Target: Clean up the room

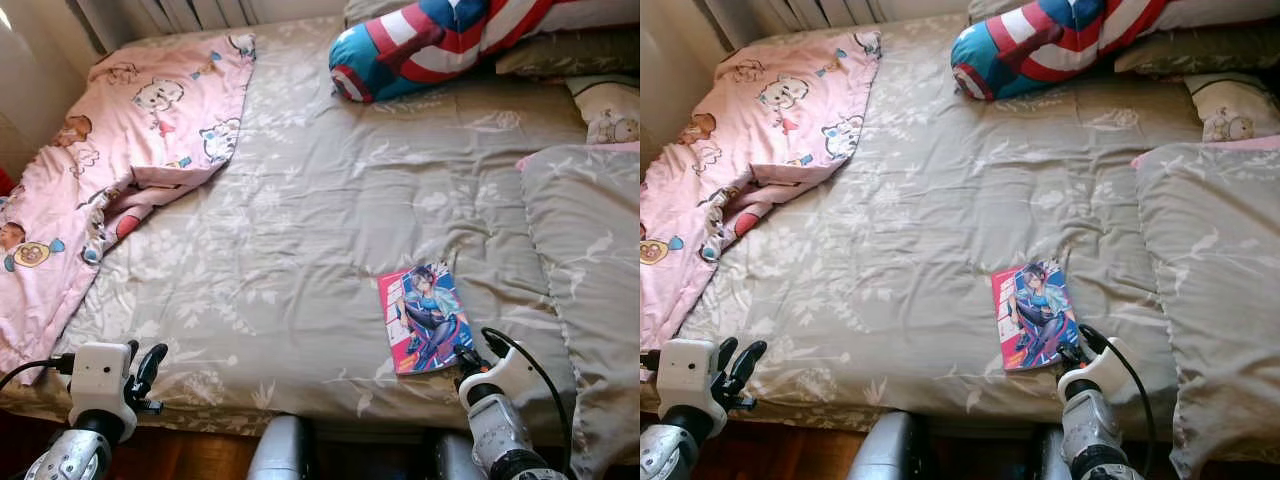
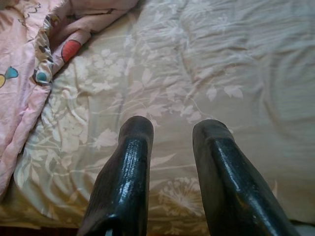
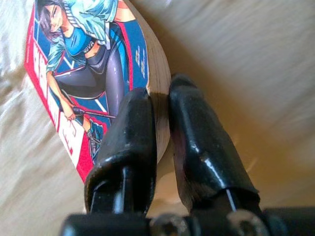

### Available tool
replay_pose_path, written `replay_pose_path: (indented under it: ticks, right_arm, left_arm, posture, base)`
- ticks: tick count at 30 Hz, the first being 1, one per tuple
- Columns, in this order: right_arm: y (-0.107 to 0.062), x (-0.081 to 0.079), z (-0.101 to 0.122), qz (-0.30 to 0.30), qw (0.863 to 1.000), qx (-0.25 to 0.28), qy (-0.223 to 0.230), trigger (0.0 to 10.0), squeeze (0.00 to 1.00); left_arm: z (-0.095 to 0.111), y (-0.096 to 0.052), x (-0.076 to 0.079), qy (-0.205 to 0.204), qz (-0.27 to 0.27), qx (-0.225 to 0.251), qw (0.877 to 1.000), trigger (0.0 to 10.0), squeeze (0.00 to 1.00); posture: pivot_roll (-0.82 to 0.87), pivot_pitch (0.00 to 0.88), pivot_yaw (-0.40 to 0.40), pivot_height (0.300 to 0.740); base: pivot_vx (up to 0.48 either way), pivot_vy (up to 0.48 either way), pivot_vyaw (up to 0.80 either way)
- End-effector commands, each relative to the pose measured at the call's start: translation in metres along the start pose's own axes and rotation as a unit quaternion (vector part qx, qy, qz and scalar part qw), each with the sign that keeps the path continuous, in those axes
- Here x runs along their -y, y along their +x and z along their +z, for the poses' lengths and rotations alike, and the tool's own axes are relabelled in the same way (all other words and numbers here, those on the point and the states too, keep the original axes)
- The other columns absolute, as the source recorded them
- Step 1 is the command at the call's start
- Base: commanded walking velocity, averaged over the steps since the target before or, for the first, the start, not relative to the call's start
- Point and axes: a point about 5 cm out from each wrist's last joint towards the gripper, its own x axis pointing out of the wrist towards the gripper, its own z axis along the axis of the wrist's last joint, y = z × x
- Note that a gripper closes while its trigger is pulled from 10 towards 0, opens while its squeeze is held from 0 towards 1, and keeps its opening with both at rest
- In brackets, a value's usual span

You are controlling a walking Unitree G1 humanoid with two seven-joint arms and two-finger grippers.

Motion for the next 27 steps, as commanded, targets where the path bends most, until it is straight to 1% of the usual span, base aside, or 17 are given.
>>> replay_pose_path:
  ticks: [1, 6, 9, 18, 21, 26, 27]
  right_arm:
    - [-0.004, 0.010, -0.002, -0.024, 1.000, 0.011, 0.014, 10.0, 0.00]
    - [-0.004, 0.013, 0.002, -0.035, 0.999, 0.023, 0.024, 10.0, 0.00]
    - [-0.004, 0.013, 0.002, -0.034, 0.999, 0.021, 0.025, 10.0, 0.00]
    - [-0.005, 0.011, -0.007, -0.032, 0.999, 0.003, 0.010, 10.0, 0.00]
    - [-0.008, 0.014, -0.013, -0.043, 0.999, -0.008, 0.011, 10.0, 0.00]
    - [-0.009, 0.016, -0.016, -0.049, 0.999, -0.015, 0.010, 10.0, 0.00]
    - [-0.009, 0.017, -0.016, -0.050, 0.999, -0.015, 0.009, 10.0, 0.13]
  left_arm:
    - [0.000, -0.007, -0.010, 0.009, 0.012, -0.014, 1.000, 10.0, 0.00]
    - [0.000, -0.009, -0.011, 0.014, 0.010, -0.017, 1.000, 10.0, 0.00]
    - [0.000, -0.009, -0.012, 0.015, 0.010, -0.019, 1.000, 10.0, 0.00]
    - [0.001, -0.009, -0.011, 0.019, 0.007, -0.024, 1.000, 10.0, 0.00]
    - [0.000, -0.010, -0.011, 0.018, 0.006, -0.026, 0.999, 10.0, 0.00]
    - [0.000, -0.011, -0.011, 0.018, 0.008, -0.027, 0.999, 10.0, 0.00]
    - [0.001, -0.011, -0.011, 0.018, 0.008, -0.027, 0.999, 10.0, 0.00]
  posture:
    - [0.29, 0.271, 0.147, 0.646]
    - [0.29, 0.270, 0.153, 0.646]
    - [0.29, 0.268, 0.155, 0.646]
    - [0.29, 0.269, 0.157, 0.646]
    - [0.29, 0.272, 0.158, 0.646]
    - [0.30, 0.278, 0.158, 0.646]
    - [0.30, 0.278, 0.158, 0.646]
  base:
    - [0.000, 0.000, 0.00]
    - [0.000, 0.000, 0.00]
    - [0.000, 0.000, 0.00]
    - [0.000, 0.000, 0.00]
    - [0.000, 0.000, 0.00]
    - [0.000, 0.000, 0.00]
    - [0.000, 0.000, 0.00]
